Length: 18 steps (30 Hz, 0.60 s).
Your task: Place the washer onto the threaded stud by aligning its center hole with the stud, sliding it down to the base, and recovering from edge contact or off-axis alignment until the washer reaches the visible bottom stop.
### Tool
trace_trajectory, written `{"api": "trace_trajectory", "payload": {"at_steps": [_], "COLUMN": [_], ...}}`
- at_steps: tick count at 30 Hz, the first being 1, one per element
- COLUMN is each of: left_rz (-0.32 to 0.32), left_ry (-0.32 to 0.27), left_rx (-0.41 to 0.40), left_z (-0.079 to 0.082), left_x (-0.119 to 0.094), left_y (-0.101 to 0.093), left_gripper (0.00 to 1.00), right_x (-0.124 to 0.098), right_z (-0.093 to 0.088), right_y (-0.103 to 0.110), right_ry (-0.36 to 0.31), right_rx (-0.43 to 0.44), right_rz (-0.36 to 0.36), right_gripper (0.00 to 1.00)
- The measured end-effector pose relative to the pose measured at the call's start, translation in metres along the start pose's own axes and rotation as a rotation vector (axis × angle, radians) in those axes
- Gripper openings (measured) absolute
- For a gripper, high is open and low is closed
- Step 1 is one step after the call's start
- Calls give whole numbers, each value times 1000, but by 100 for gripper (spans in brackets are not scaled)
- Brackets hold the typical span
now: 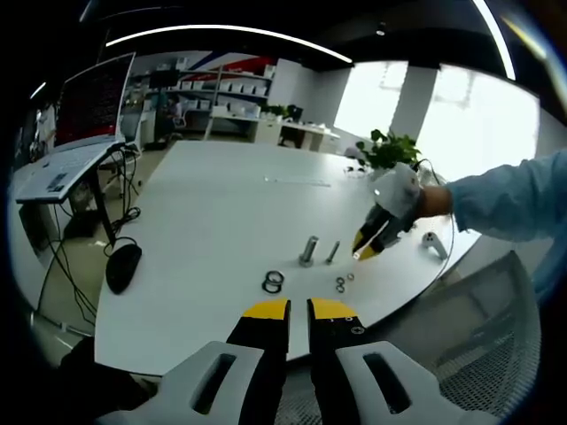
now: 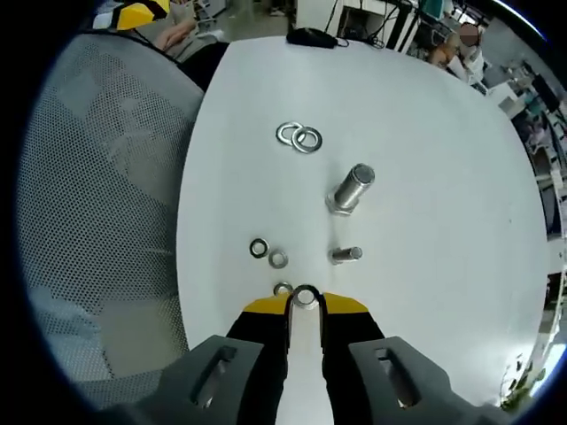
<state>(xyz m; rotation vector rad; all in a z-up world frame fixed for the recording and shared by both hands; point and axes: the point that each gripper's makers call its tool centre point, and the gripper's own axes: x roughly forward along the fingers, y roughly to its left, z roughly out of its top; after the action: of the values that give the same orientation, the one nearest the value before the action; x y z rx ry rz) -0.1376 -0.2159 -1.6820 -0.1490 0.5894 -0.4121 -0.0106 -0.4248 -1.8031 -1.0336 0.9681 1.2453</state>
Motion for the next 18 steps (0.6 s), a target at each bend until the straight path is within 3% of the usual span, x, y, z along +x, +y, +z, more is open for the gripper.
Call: {"api": "trace_trajectory", "payload": {"at_steps": [18], "left_rz": [-3], "left_ry": [-5], "left_rx": [1], "left_z": [1], "left_x": [0], "left_y": [0], "left_gripper": [5], "right_x": [-11], "right_z": [25], "right_y": [-26], "right_ry": [-55], "right_rx": [37], "right_rz": [-42], "right_gripper": [14]}}
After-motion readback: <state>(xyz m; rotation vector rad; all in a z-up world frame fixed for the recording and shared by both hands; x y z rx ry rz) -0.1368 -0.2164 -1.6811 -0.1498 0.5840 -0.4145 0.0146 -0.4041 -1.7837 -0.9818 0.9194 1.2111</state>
